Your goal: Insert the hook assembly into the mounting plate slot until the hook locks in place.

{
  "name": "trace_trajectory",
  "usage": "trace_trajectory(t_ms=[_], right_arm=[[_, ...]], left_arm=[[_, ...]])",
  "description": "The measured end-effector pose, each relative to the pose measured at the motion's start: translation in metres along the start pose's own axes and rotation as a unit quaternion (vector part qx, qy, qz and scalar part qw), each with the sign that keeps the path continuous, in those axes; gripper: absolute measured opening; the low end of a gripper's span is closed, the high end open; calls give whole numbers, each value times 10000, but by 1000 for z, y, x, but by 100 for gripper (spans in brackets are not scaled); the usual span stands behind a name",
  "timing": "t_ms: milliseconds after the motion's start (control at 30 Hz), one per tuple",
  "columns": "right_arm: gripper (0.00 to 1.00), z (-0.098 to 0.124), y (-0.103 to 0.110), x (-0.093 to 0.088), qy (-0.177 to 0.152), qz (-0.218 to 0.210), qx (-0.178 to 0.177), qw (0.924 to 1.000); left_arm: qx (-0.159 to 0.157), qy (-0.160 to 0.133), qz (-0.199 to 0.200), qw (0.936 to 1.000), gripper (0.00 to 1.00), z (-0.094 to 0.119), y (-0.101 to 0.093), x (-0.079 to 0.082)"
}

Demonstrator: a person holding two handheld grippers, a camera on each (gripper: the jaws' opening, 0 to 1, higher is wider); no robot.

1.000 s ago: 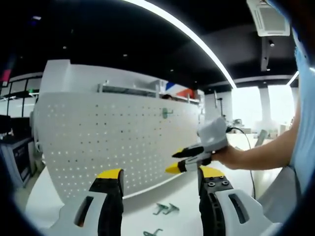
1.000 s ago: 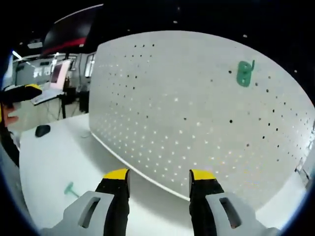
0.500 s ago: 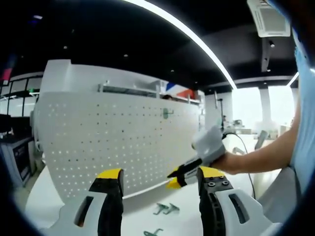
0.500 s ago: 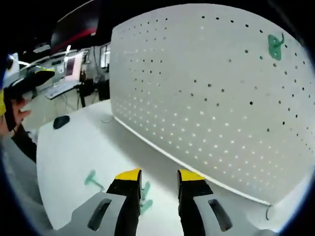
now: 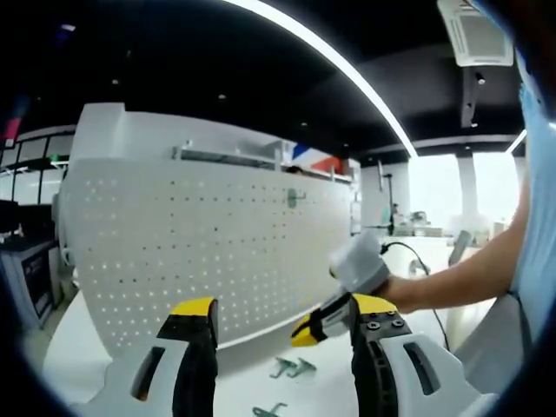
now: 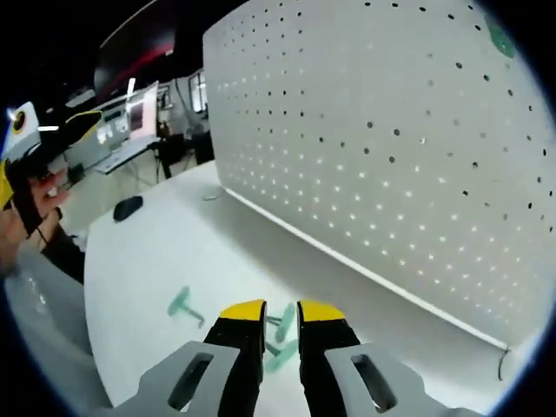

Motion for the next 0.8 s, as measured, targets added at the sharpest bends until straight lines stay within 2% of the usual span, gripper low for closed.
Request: trace_trajectory(t_ms=[300,800], right_arm=[[12,-14,0,-16,327,-8,42,9995],[8,-32,-3,-18,618,26,-55,9981]], left_arm=[[20,28,19,10000,62,1,1,-2],[52,48,41,10000,62,1,1,-3]])
Point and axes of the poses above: the point that each gripper's makers call its tool centre point, and the gripper's own axes: z roughly backward along the fingers, y roughly to its left, x roughly out of its top, the point moved 2 cm from there along z, roughly backward along the fingers, and after that the axes turned 4 degrees about -z, right-handed, at the moved point
